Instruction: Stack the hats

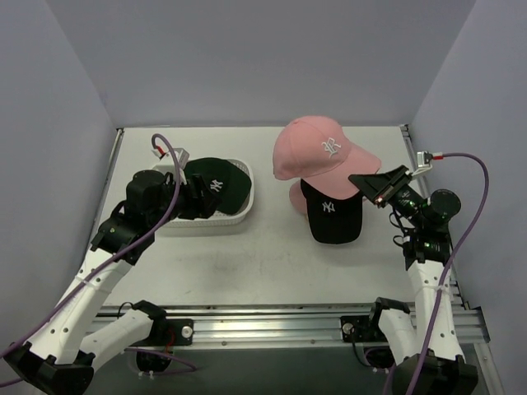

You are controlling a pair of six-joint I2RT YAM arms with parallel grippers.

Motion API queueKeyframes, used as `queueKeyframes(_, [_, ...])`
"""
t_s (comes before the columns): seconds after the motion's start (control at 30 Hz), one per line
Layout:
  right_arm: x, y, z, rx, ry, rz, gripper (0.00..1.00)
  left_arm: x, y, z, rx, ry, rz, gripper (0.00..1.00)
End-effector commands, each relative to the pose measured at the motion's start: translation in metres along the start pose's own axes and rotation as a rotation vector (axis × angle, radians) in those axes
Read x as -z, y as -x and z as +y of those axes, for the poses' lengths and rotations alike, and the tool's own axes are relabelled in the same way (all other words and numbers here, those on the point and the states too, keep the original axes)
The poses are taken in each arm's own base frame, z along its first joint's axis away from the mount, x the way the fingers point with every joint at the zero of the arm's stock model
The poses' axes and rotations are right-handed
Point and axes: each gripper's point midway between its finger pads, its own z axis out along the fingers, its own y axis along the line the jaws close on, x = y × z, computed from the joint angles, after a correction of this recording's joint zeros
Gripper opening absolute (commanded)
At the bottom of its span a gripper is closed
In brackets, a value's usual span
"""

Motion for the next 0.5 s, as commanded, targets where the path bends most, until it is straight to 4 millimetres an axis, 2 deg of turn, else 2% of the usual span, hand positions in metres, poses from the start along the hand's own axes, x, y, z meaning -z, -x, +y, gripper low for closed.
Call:
queueKeyframes(0.0, [0.008, 0.006, 0.015, 0.063, 0.061, -0.044, 0.0, 0.001, 0.01, -0.008, -0.018, -0.041, -0.042, 0.73])
queueKeyframes(0.23, [0.015, 0.007, -0.001, 0.049, 0.024, -0.086, 0.0, 0.0, 0.007, -0.007, -0.022, -0.044, -0.036, 0.73])
queueKeyframes(0.3, [0.017, 0.008, 0.001, 0.052, 0.041, -0.095, 0.0, 0.0, 0.007, -0.007, -0.023, -0.045, -0.032, 0.73])
queueKeyframes(0.47, [0.021, 0.006, -0.015, 0.04, -0.001, -0.114, 0.0, -0.002, 0.004, -0.007, -0.025, -0.048, -0.022, 0.73])
